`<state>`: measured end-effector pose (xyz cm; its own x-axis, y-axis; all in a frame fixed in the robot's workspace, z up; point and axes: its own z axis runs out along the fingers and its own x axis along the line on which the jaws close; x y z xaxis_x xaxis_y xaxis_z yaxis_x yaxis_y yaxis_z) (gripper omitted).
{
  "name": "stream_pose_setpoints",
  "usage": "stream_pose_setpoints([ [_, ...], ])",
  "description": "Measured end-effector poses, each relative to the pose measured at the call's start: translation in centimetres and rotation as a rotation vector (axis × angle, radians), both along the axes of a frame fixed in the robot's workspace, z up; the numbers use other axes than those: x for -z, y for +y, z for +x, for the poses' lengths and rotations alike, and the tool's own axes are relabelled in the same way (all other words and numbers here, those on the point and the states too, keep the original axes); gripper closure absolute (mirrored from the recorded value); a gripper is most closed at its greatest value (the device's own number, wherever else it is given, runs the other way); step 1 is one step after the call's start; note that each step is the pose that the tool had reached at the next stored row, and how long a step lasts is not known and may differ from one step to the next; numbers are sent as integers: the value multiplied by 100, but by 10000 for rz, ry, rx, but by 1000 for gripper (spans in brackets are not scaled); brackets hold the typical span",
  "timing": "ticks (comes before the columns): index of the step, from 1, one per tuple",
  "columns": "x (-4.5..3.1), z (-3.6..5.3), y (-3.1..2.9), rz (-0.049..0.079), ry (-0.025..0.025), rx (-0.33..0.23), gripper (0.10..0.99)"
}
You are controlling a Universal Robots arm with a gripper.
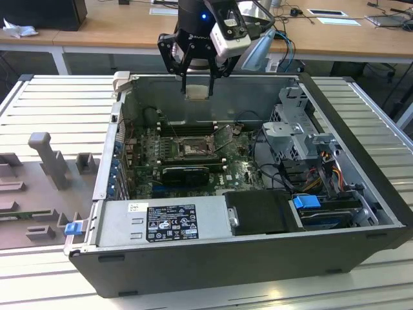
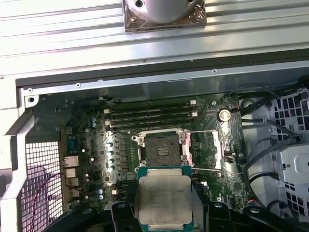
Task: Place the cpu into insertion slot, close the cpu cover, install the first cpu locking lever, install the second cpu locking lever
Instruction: 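Place the cpu into insertion slot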
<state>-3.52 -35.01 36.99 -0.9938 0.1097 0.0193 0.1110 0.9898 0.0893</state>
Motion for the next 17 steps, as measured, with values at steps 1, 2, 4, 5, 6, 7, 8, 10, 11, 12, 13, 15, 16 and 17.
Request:
stream_pose_setpoints([
  [1,0,0,0,-1,0,15,557],
  [2,0,0,0,0,0,34,557],
  [4,1,0,0,0,0,68,557],
  [5,1,0,0,0,0,83,557],
  [6,1,0,0,0,0,105,557],
  [7,1,0,0,0,0,125,557],
  [8,2,0,0,0,0,151,557],
  [10,2,0,0,0,0,200,557],
  [11,2,0,0,1,0,226,557],
  [12,3,0,0,0,0,305,557],
  [13,4,0,0,1,-1,363,557],
  [15,14,0,0,2,-1,424,557],
  [16,22,0,0,0,0,425,557],
  [17,25,0,0,-1,0,425,557],
])
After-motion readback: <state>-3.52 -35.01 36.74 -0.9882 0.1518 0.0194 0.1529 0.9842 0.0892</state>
